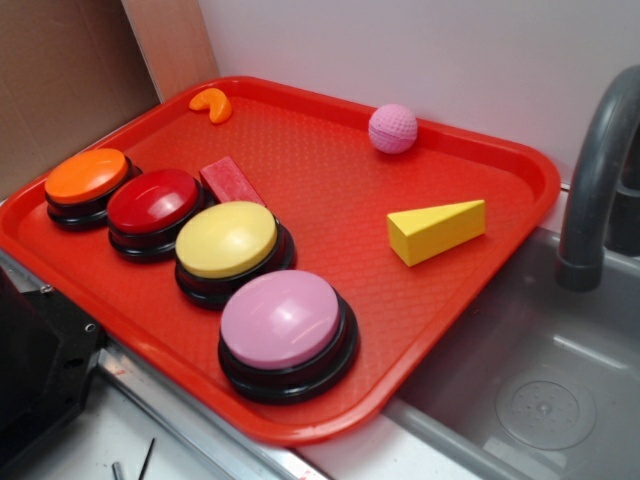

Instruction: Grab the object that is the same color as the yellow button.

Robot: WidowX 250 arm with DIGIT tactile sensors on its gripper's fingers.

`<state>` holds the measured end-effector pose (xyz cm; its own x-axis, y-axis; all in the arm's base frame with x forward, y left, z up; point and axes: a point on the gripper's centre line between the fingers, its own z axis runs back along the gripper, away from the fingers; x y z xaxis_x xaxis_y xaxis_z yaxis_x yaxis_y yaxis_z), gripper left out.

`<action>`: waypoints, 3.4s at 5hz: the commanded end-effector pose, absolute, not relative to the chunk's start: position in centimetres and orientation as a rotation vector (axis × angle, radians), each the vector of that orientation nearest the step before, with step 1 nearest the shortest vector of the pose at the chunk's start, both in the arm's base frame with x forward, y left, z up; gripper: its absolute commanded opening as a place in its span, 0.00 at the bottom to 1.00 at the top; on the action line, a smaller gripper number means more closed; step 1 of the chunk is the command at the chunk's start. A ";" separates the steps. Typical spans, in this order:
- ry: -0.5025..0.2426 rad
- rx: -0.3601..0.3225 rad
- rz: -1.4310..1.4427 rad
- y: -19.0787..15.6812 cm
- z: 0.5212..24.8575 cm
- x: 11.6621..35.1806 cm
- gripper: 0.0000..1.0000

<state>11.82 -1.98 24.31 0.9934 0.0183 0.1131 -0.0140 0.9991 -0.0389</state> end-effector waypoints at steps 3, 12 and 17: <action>-0.167 -0.008 -0.098 -4.2 22.9 13.9 1.00; -0.089 0.055 -0.327 -14.8 5.4 27.9 1.00; -0.046 0.071 -0.313 -14.4 3.0 28.1 0.00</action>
<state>27.72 -14.36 2.13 0.9506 -0.3102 -0.0086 0.3098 0.9472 0.0829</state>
